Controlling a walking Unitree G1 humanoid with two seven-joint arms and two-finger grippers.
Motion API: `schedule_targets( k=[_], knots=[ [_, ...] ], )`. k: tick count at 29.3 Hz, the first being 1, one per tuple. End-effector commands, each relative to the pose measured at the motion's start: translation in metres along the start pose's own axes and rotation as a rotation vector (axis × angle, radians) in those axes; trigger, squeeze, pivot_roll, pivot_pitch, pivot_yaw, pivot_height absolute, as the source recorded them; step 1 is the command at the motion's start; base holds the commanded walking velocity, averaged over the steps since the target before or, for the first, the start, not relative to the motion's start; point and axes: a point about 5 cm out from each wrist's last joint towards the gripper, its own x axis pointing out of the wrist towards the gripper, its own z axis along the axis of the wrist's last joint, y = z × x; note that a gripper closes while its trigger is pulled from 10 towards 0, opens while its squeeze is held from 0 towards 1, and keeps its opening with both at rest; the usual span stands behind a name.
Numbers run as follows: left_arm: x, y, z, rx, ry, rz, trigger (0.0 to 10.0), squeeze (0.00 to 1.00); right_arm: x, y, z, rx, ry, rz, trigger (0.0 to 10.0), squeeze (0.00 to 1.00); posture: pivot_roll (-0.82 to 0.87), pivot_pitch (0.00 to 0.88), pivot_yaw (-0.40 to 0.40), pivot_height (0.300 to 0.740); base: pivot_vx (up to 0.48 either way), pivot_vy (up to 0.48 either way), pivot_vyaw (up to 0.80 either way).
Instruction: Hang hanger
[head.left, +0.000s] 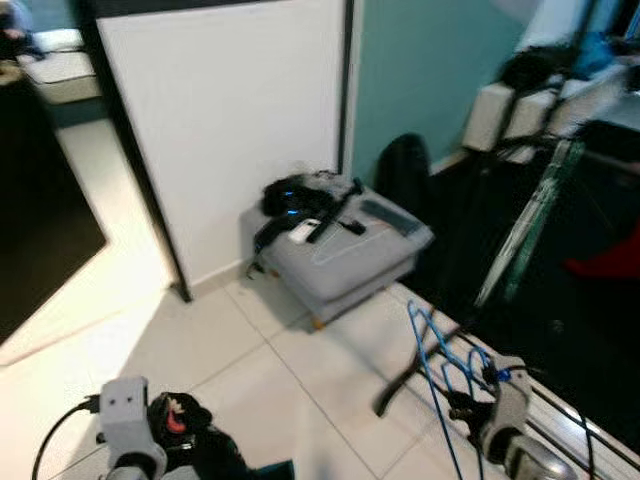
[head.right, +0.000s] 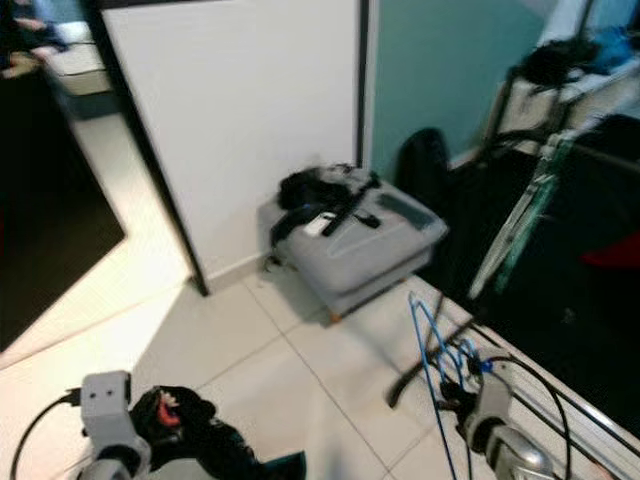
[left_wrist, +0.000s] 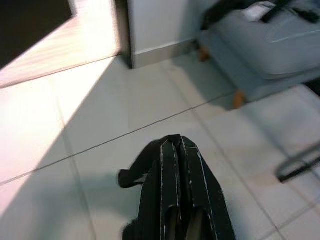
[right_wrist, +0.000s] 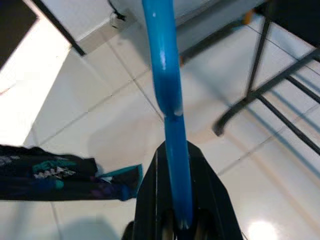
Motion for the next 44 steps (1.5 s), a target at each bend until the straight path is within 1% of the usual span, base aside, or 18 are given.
schedule_targets(
  k=[1, 7, 13, 28, 44],
  knots=[
    [0.002, 0.002, 0.004, 0.010, -0.008, 0.003, 10.0, 0.00, 0.002, 0.003, 0.000, -0.001, -0.003, 0.009, 0.0, 0.00, 0.02, 0.000, -0.016, 0.740, 0.000, 0.000, 0.66],
    [0.003, 0.004, 0.005, 0.009, -0.006, 0.003, 10.0, 0.00, 0.003, 0.004, 0.000, 0.000, -0.003, 0.014, 0.0, 0.00, 0.03, 0.000, -0.014, 0.740, 0.000, 0.000, 0.65],
    [0.004, 0.006, 0.007, 0.010, -0.006, 0.008, 10.0, 0.00, 0.006, 0.010, 0.003, -0.003, -0.014, 0.031, 0.0, 0.00, 0.03, 0.000, -0.011, 0.740, 0.000, 0.000, 0.66],
    [0.006, 0.007, 0.010, 0.005, -0.004, 0.012, 10.0, 0.00, 0.009, 0.013, 0.009, -0.011, -0.021, 0.053, 0.0, 0.00, 0.04, 0.000, -0.012, 0.740, 0.000, 0.000, 0.65],
    [0.007, 0.008, 0.011, 0.004, -0.001, 0.013, 10.0, 0.00, 0.009, 0.015, 0.010, -0.016, -0.020, 0.064, 0.0, 0.00, 0.04, 0.000, -0.008, 0.740, 0.000, 0.000, 0.65]
  ],
)
